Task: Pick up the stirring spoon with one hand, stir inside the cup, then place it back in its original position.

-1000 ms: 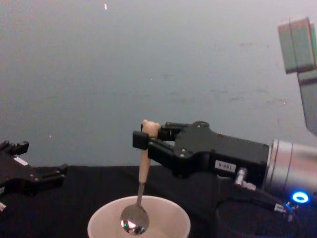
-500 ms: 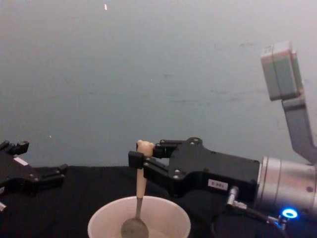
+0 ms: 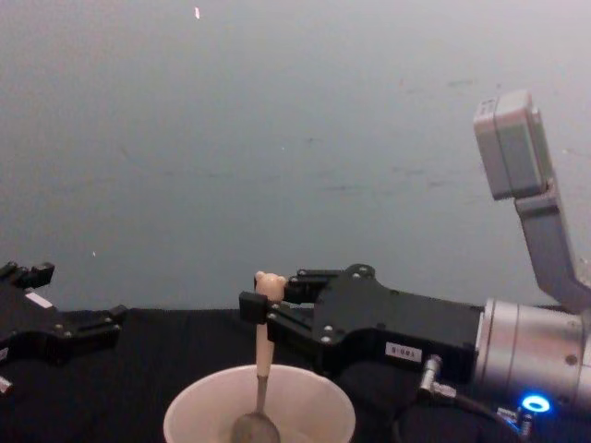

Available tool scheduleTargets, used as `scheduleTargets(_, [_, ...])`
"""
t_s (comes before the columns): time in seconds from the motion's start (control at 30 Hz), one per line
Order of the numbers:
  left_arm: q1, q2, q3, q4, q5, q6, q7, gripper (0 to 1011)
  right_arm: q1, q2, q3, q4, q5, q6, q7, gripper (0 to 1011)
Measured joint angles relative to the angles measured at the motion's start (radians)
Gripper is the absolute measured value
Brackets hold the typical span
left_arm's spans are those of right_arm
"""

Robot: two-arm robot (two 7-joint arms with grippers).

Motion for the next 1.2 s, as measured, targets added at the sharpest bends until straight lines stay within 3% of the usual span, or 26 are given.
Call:
scheduleTargets(0.27, [0.0, 0.0, 0.0, 0.0, 0.0, 0.0, 0.0, 1001, -0.015, 0.021, 0.012, -0.026, -0.008, 0.005, -0.011, 213])
scheduleTargets(0.57, [0.0, 0.0, 0.0, 0.0, 0.0, 0.0, 0.0, 1001, -0.065, 0.075, 0.033, -0.113, 0.007, 0.023, -0.012, 213])
scheduleTargets(0.83, [0.0, 0.0, 0.0, 0.0, 0.0, 0.0, 0.0, 1001, -0.109, 0.111, 0.028, -0.189, 0.028, 0.037, 0.009, 213])
scheduleTargets(1.2, [0.0, 0.0, 0.0, 0.0, 0.0, 0.0, 0.0, 1001, -0.103, 0.09, -0.009, -0.19, 0.028, 0.046, 0.021, 213])
